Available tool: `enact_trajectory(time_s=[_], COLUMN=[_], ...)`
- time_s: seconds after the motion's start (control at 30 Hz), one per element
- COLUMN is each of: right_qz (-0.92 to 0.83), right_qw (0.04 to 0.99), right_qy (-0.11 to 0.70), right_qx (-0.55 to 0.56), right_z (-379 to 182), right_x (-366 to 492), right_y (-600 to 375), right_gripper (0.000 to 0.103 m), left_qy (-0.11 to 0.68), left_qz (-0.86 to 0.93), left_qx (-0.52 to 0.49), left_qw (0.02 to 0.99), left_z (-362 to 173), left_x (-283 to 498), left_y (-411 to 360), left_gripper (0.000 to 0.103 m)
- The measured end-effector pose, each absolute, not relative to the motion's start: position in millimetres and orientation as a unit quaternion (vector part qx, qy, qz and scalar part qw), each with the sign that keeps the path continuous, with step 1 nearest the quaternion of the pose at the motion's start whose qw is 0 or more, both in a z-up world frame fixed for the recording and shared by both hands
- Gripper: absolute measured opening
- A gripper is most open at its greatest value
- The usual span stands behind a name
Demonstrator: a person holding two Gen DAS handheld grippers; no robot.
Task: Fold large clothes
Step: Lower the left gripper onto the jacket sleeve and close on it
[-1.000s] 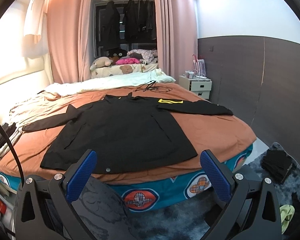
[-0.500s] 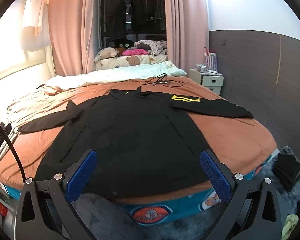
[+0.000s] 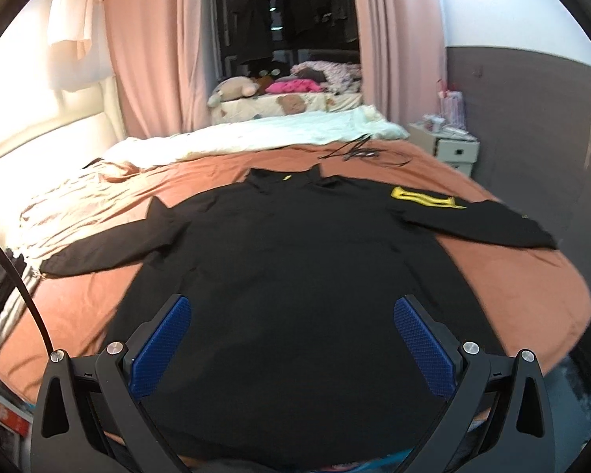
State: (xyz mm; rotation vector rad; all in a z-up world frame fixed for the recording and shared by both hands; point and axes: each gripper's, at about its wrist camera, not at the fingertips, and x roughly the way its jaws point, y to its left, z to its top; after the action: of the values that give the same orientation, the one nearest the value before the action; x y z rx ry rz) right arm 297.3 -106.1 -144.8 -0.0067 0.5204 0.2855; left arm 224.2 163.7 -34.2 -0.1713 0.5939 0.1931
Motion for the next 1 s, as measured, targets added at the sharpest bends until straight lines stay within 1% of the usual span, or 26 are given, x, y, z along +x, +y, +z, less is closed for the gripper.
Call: enact_trajectory(time_s=[0.3,0.43,0.5,0.57,0.6,0.67,0.77,0.8,0.83,0.87,0.93,1.0], right_qz=[0.19,0.201,0.202,0.2,0.202,0.202,0.194,0.195,0.196,0.197,0.205,0.207], right_qw=[0.939,0.933,0.929,0.926,0.922,0.918,0.911,0.908,0.905,0.901,0.889,0.882], right_qy=[0.283,0.294,0.3,0.308,0.315,0.324,0.347,0.355,0.359,0.369,0.388,0.401], right_qx=[0.05,0.06,0.072,0.086,0.099,0.111,0.113,0.112,0.112,0.113,0.131,0.135], right_z=[-138,-142,-147,-149,-153,-157,-167,-170,-167,-170,-178,-183], right_x=[357,388,405,418,427,441,476,487,495,506,529,550], right_y=[-86,-69,-63,-55,-52,-45,-36,-33,-27,-26,-26,-21], right_gripper=[0.103,0.103,0.103,0.103,0.103,0.103,0.103,0.101,0.094,0.091,0.081,0.078], left_qy=[0.303,0.299,0.301,0.307,0.311,0.32,0.338,0.347,0.357,0.363,0.379,0.39], left_qz=[0.146,0.169,0.178,0.185,0.188,0.192,0.198,0.197,0.195,0.197,0.206,0.208], left_qx=[-0.135,-0.141,-0.144,-0.149,-0.155,-0.166,-0.178,-0.183,-0.191,-0.196,-0.204,-0.217], left_qw=[0.932,0.928,0.926,0.922,0.918,0.913,0.903,0.898,0.894,0.889,0.879,0.87], left_z=[-46,-47,-49,-53,-57,-63,-75,-81,-87,-92,-105,-117], left_x=[262,277,286,295,302,312,330,337,344,349,360,369], left_y=[251,284,300,316,326,342,363,372,380,387,403,418], left_gripper=[0.102,0.101,0.097,0.089,0.087,0.08,0.077,0.077,0.077,0.075,0.074,0.074])
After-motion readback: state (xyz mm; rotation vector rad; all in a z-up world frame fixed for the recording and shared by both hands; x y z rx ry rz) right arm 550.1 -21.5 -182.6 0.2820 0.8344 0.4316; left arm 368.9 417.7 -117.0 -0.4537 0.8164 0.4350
